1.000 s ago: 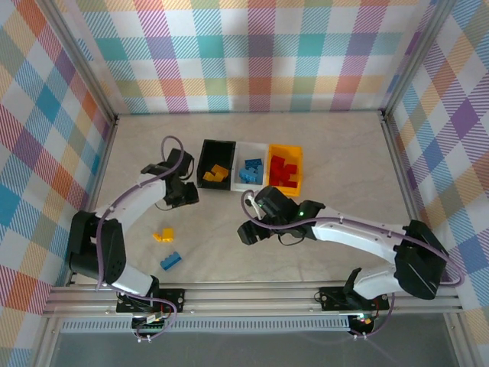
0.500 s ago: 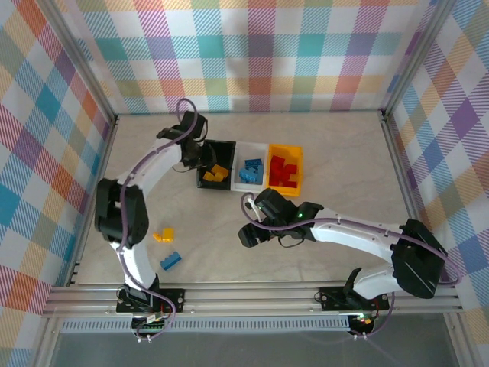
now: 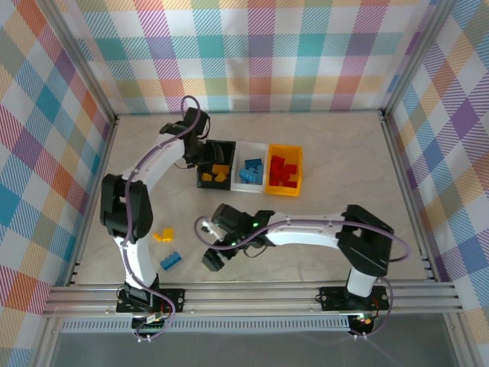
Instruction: Sort the legos into containers by color
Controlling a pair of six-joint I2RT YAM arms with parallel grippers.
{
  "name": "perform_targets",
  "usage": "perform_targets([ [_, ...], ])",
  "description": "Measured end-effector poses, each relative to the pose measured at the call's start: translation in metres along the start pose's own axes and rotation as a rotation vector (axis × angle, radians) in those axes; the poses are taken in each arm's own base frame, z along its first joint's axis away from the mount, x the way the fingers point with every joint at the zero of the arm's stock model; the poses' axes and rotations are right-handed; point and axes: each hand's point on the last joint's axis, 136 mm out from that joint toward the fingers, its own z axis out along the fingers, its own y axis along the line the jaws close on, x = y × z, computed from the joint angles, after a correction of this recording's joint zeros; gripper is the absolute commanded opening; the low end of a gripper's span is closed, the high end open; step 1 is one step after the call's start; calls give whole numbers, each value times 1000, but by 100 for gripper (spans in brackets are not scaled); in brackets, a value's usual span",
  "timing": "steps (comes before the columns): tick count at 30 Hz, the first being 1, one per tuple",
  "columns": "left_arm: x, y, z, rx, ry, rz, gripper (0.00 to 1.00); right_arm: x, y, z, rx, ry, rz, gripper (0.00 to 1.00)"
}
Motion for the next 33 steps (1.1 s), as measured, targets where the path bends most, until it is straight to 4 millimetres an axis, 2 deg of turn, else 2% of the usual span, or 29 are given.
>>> perform_targets([
  [6, 10, 23, -109, -16, -193, -18, 82, -36, 40, 43, -75, -3, -92, 100],
  [8, 19, 36, -132, -29, -237, -33, 83, -43, 47, 56, -84, 1, -103, 100],
  [10, 28, 51, -143, -54, -251, -55, 85, -47, 51, 67, -85, 9, -109, 100],
  [15, 48, 76, -141, -117, -214, -85, 87, -53, 47, 91, -56, 33, -104, 100],
  [21, 57, 83, -136, -134, -184, -90, 87, -62, 37, 111, 8, 44, -95, 100],
  [27, 60, 91, -137, -139, -184, -107, 87, -68, 33, 116, 68, 43, -95, 100],
  [33, 65, 99, -132, -144, -165, -125, 87, -70, 28, 117, 130, 34, -90, 89],
])
